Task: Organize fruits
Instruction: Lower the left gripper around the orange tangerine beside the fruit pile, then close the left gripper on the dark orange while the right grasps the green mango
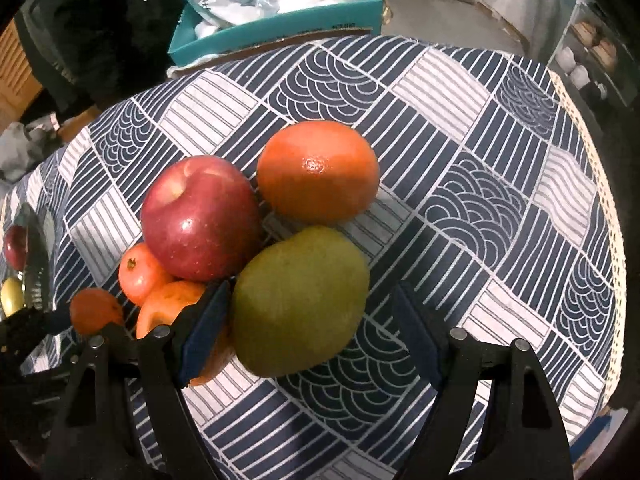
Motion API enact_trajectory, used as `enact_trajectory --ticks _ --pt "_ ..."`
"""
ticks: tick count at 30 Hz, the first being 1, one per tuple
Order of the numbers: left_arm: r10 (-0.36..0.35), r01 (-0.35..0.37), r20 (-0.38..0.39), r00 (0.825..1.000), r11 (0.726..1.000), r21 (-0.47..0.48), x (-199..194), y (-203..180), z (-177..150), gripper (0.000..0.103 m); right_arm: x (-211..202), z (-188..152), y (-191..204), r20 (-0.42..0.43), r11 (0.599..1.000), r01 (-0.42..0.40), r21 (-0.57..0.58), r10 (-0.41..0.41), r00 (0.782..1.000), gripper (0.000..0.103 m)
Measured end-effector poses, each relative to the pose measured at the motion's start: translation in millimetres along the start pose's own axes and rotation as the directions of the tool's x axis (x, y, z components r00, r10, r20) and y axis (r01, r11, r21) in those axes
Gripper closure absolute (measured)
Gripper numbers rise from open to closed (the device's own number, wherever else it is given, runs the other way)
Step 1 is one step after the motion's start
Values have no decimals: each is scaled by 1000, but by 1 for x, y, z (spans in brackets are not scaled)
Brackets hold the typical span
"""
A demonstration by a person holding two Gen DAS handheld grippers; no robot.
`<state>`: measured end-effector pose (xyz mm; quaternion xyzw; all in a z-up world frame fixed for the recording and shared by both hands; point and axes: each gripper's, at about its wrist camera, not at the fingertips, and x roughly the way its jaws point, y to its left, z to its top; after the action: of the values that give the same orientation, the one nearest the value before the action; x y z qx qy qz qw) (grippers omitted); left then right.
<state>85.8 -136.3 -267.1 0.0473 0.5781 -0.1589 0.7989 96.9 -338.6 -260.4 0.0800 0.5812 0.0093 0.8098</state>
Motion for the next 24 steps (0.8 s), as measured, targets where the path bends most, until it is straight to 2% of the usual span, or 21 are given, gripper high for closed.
enact_trajectory --ticks 4,6,7,12,15,19,24 --pt "2 -2 -2 1000 1000 -4 0 3 -1 56 10 2 -7 -37 998 -46 50 48 998 22" --pt "2 -2 -4 1000 1000 -1 2 1 -1 56 12 2 -10 -47 995 -78 65 81 996 27" --pt "3 -3 -5 1000 1000 0 2 1 -1 56 12 2 -10 -48 992 -109 69 113 992 33" --pt "2 -2 1 1000 1000 -1 2 -2 1 56 8 1 1 -42 999 4 -32 -6 999 33" --pt "1 -1 4 1000 1000 -8 1 -1 2 56 5 -3 6 -21 989 106 -106 -108 994 33" --pt "-4 5 1 1000 1000 -23 2 2 3 56 7 -4 8 -6 984 123 -132 -125 992 33" --pt "-3 3 1 1000 1000 -24 1 4 2 56 16 0 0 -28 989 115 -92 -118 993 33"
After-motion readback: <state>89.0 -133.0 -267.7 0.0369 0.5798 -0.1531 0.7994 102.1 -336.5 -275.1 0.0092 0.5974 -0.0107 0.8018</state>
